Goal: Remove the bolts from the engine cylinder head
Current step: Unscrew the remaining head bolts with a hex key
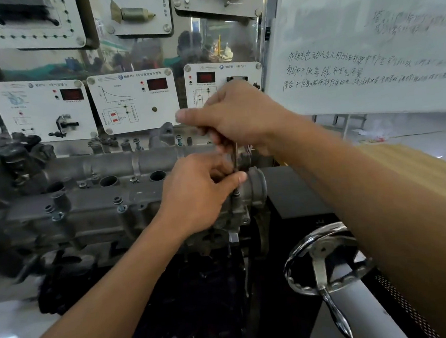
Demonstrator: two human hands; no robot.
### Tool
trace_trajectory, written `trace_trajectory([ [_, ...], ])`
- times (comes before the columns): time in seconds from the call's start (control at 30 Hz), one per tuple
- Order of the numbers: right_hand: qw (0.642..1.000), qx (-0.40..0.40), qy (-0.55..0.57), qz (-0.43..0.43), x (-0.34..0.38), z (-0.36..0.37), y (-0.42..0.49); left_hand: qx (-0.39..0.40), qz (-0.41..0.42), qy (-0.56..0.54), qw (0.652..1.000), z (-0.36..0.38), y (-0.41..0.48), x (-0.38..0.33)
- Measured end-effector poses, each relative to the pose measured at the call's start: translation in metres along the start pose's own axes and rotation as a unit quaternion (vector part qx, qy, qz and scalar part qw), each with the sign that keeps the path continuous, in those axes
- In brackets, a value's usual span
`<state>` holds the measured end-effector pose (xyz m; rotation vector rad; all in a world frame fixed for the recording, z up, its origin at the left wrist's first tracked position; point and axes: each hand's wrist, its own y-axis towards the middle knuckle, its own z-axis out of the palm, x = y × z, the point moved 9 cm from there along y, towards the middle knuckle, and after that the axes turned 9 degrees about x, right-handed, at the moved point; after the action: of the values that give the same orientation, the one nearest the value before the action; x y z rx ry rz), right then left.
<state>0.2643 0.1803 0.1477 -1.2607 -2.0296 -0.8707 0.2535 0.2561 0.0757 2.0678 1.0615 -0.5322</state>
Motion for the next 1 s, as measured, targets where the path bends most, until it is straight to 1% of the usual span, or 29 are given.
trace_trajectory([
  [0.03,0.988,-0.079,-0.119,-0.06,0.016,-0.003,-0.008,0.0,-0.005,0.003,1.0,0.0,0.0,0.0],
  [0.07,0.965,-0.15,-0.185,-0.108,0.027,-0.002,-0.02,0.005,-0.007,0.001,1.0,0.001,0.0,-0.002],
  [0.1,0.95,-0.197,-0.197,-0.141,0.031,0.0,-0.032,0.01,-0.004,-0.003,1.0,0.001,-0.001,-0.005],
  [0.13,0.945,-0.224,-0.173,-0.165,0.029,0.0,-0.042,0.014,-0.001,-0.006,1.0,0.001,-0.002,-0.007],
  [0.17,0.948,-0.233,-0.124,-0.18,0.022,-0.001,-0.047,0.018,0.004,-0.011,1.0,0.001,-0.003,-0.009],
  [0.23,0.955,-0.231,-0.002,-0.185,0.003,-0.004,-0.051,0.031,0.009,-0.01,0.999,0.003,-0.003,-0.012],
  [0.33,0.949,-0.228,0.086,-0.198,-0.009,0.0,-0.052,0.038,0.014,0.021,0.999,0.004,-0.002,-0.016],
  [0.4,0.95,-0.183,0.155,-0.199,-0.013,0.005,-0.042,0.043,0.034,0.028,0.998,0.004,0.001,-0.018],
  [0.47,0.95,-0.128,0.214,-0.186,-0.016,0.006,-0.029,0.056,0.035,0.012,0.998,0.005,0.004,-0.012],
  [0.6,0.956,-0.049,0.214,-0.196,-0.007,0.013,-0.017,0.107,0.045,-0.025,0.993,0.009,0.007,-0.014],
  [0.67,0.961,-0.032,0.196,-0.192,-0.002,0.015,-0.016,0.143,0.058,-0.049,0.987,0.009,0.007,-0.016],
  [0.7,0.965,-0.047,0.175,-0.189,-0.001,0.014,-0.016,0.152,0.062,-0.052,0.985,0.007,0.007,-0.017],
  [0.73,0.969,-0.079,0.144,-0.184,-0.001,0.012,-0.017,0.154,0.065,-0.052,0.985,0.005,0.007,-0.016],
  [0.83,0.962,-0.2,0.053,-0.177,-0.002,0.004,-0.028,0.126,0.073,-0.046,0.988,0.0,0.008,-0.014],
  [0.87,0.957,-0.218,0.041,-0.185,-0.003,0.001,-0.033,0.117,0.076,-0.047,0.989,0.0,0.007,-0.015],
  [0.9,0.956,-0.217,0.037,-0.193,-0.003,0.0,-0.036,0.11,0.082,-0.048,0.989,0.0,0.005,-0.018],
  [0.93,0.959,-0.196,0.043,-0.202,-0.003,0.001,-0.037,0.099,0.092,-0.048,0.99,0.0,0.005,-0.019],
  [0.97,0.964,-0.151,0.068,-0.208,-0.002,0.004,-0.035,0.087,0.102,-0.044,0.99,-0.001,0.004,-0.02],
  [1.0,0.967,-0.086,0.117,-0.21,-0.003,0.009,-0.031,0.071,0.112,-0.037,0.99,-0.002,0.003,-0.02],
])
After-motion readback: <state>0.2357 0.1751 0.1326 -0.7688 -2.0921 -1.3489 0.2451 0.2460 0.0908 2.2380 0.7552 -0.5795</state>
